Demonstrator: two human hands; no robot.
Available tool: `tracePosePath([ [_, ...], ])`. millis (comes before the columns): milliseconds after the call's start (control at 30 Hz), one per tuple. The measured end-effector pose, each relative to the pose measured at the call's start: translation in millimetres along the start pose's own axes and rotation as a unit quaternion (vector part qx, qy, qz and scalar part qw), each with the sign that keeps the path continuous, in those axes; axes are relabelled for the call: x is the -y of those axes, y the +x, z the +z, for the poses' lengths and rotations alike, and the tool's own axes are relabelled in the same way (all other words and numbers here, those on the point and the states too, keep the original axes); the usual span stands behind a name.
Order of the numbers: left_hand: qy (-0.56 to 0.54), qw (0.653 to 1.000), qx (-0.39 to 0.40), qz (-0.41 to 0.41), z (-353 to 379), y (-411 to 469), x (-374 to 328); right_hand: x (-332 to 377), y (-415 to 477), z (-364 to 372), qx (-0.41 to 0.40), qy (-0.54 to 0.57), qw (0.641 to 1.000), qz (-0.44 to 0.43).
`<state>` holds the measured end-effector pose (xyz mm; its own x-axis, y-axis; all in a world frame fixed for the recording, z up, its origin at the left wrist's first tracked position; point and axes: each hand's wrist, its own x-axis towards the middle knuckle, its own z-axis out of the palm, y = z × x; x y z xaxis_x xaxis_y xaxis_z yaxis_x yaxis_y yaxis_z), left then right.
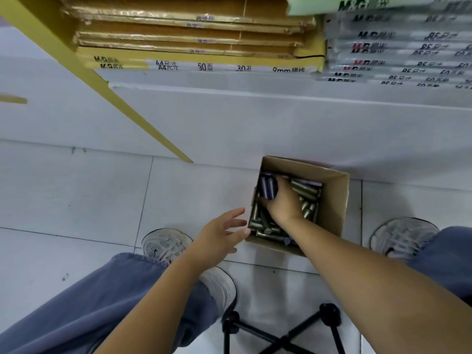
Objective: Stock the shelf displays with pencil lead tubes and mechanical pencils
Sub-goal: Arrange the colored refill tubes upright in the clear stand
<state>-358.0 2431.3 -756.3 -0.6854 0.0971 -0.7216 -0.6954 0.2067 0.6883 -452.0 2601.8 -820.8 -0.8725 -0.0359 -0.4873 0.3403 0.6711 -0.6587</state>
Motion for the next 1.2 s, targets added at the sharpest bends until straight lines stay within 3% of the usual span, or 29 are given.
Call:
tracePosePath([
  [433, 0.011, 1.000, -0.003, 0.002, -1.3, 0.6, -1.5, -8.8, 2.7, -4.5, 0.162, 0.129, 0.974, 0.090],
  [600, 0.010, 1.000, -0.005, 0.000, -1.0, 2.4, -0.4, -9.6, -1.8, -6.0, 0.168, 0.170, 0.966, 0.094],
  [767, 0.045, 0.999, -0.017, -0.001, -0.2, -0.8, -11.5, -3.3, -17.3, -29.3, 0.119, 0.209, 0.967, 0.079],
  [933, 0.173, 0.977, -0.083, 0.094, 14.2, -18.5, -47.9, 26.7, -42.8, -80.8, 0.128, 0.271, 0.954, 0.010],
  [1067, 0.037, 0.989, 0.041, 0.138, 28.6, -45.4, -98.8, 68.3, -76.5, -117.2, 0.163, 0.353, 0.920, -0.058],
  [1200, -0.112, 0.971, 0.117, 0.178, 35.7, -77.4, -147.2, 110.5, -118.0, -148.7, 0.148, 0.386, 0.902, -0.126],
])
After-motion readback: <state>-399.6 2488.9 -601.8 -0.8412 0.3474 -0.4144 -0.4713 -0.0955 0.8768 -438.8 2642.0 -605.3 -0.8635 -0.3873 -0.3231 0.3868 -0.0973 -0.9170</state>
